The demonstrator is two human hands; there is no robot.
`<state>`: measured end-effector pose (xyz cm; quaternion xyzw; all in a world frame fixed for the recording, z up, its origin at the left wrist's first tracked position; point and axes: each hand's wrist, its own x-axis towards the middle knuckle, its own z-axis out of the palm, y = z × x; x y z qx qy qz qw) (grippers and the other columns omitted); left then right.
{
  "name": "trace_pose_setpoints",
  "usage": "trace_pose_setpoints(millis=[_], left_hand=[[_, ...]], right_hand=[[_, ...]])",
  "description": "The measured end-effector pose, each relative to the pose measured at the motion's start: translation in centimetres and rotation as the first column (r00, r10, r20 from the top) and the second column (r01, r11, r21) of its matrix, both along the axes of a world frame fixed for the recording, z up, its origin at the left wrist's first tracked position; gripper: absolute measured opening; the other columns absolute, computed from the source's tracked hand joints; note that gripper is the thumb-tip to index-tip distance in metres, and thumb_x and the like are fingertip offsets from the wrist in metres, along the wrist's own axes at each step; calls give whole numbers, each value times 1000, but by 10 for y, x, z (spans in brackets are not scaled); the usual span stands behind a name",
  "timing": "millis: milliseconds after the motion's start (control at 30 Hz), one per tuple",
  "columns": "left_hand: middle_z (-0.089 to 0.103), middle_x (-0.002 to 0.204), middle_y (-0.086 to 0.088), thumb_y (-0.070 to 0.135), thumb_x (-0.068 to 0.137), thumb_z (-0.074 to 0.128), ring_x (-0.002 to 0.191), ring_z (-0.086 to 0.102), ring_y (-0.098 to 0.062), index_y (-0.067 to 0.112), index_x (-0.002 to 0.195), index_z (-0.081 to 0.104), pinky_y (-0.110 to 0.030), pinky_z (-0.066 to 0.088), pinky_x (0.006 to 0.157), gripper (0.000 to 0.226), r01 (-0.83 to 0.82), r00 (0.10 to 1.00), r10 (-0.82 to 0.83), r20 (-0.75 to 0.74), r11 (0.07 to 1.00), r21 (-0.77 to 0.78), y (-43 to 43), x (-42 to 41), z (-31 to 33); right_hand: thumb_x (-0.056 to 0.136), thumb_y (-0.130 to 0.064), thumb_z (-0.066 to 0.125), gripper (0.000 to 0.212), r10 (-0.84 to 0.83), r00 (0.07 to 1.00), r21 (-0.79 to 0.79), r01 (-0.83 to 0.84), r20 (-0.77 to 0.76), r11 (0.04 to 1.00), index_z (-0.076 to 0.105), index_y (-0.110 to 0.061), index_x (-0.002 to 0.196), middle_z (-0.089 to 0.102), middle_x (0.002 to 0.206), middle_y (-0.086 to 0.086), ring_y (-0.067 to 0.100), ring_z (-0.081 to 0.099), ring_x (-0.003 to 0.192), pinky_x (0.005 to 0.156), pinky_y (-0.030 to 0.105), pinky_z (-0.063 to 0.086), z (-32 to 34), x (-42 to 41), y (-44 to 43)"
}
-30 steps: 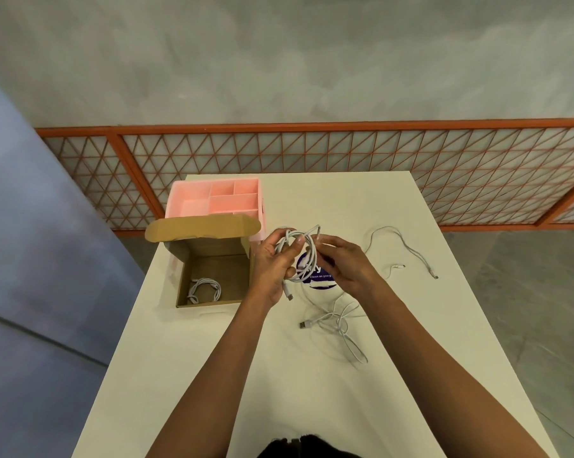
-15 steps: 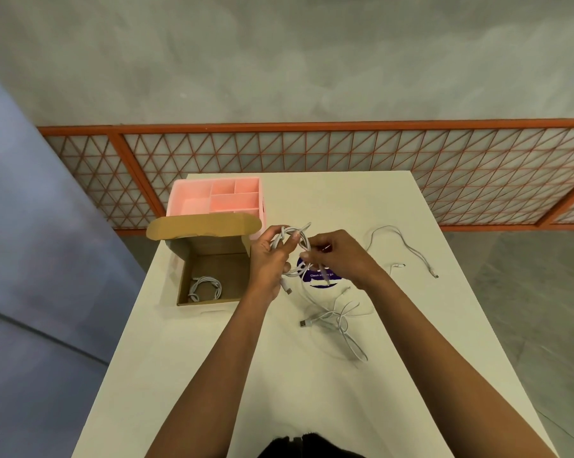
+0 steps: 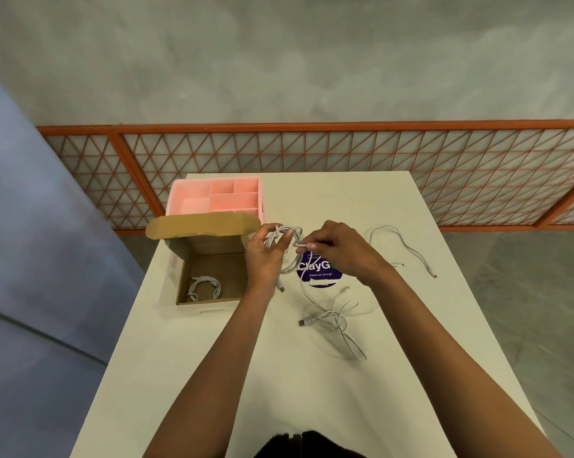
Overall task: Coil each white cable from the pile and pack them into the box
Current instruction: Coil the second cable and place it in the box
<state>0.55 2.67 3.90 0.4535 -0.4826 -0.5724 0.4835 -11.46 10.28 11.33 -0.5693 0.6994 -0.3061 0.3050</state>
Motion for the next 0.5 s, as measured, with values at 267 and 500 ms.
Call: trace_pose_setpoints(millis=[267,500], left_hand=[[63,114,-17,19,82,74,90,67,-25,13,99,67,-32,57,69,20,-32,998,39,-48,991,129,-4,-2,-3],[43,51,14,14,92,60,38,24,0,18,90,61,-14,22,37,5,215,952,-166,-258,961,174,-1,7,10]], right_hand=[[94,-19,58,17,100,971,-21,-98,217,995,75,-22,93,41,82,2,12,43,76,68,18,35,0,-14,12],[95,-12,55,17,-105,904,30,102,414,994,72,-12,93,60,88,-6,-8,54,73,58,4,40,0,-30,15]])
